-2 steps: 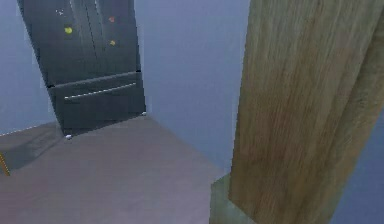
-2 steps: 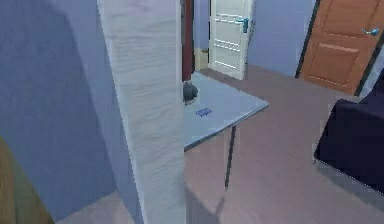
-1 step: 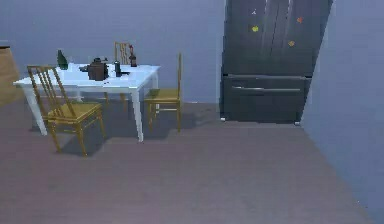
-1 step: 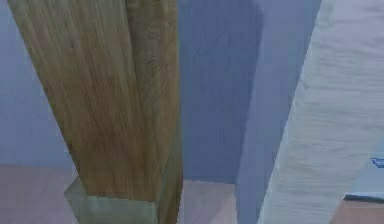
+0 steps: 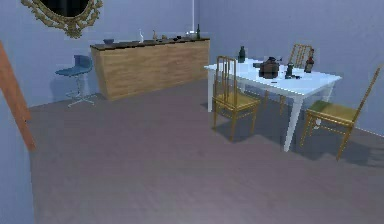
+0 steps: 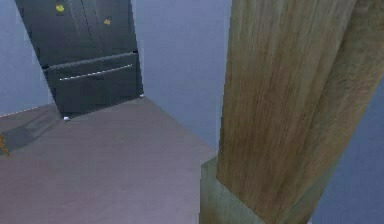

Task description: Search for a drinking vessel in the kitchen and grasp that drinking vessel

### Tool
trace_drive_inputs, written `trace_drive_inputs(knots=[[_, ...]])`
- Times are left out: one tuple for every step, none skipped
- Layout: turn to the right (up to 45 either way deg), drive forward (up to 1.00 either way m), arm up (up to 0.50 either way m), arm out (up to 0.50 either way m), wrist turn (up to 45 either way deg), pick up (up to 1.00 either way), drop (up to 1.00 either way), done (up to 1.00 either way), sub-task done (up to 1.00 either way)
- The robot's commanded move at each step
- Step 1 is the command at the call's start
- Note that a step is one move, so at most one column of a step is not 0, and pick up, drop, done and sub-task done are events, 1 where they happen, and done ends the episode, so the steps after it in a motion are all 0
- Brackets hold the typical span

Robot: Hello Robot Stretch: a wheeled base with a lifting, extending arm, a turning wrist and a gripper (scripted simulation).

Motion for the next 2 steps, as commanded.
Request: trace_drive_inputs(knots=[[-18.0, 0.0, 0.0, 0.0, 0.0, 0.0, 0.0, 0.0, 0.0], [0.0, 0.3, 0.0, 0.0, 0.0, 0.0, 0.0, 0.0, 0.0]])
